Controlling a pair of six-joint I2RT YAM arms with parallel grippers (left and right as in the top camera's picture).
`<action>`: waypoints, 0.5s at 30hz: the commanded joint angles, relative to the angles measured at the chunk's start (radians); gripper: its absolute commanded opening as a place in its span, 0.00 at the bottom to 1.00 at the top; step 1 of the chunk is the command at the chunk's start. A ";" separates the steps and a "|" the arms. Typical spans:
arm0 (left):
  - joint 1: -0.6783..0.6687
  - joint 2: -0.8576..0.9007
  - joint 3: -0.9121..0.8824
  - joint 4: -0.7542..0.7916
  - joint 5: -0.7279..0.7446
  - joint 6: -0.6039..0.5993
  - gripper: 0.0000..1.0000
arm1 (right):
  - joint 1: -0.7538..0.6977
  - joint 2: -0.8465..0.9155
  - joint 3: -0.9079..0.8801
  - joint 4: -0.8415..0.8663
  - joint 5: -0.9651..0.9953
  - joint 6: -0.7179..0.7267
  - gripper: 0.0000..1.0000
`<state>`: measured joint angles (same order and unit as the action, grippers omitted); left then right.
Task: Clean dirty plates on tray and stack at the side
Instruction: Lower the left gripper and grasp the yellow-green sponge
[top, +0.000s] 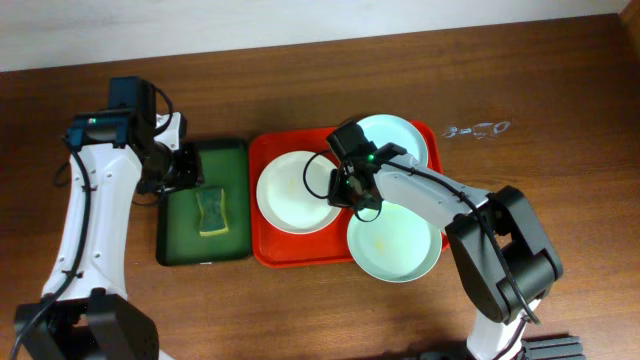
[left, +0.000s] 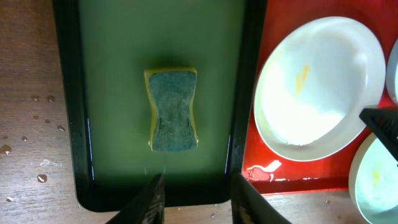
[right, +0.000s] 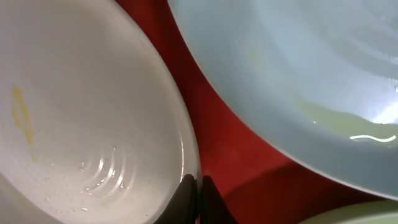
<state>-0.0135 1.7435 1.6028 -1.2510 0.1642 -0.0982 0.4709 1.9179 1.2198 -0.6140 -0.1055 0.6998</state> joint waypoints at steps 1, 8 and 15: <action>-0.047 0.031 -0.021 -0.006 -0.059 -0.006 0.35 | 0.007 0.002 -0.006 -0.019 0.009 -0.003 0.04; -0.096 0.160 -0.065 0.017 -0.126 -0.006 0.42 | 0.007 0.002 -0.006 -0.029 0.009 -0.008 0.04; -0.096 0.245 -0.065 0.024 -0.146 -0.006 0.42 | 0.007 0.002 -0.006 -0.029 0.009 -0.011 0.04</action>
<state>-0.1085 1.9583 1.5433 -1.2324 0.0380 -0.0986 0.4709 1.9179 1.2201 -0.6273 -0.1059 0.6991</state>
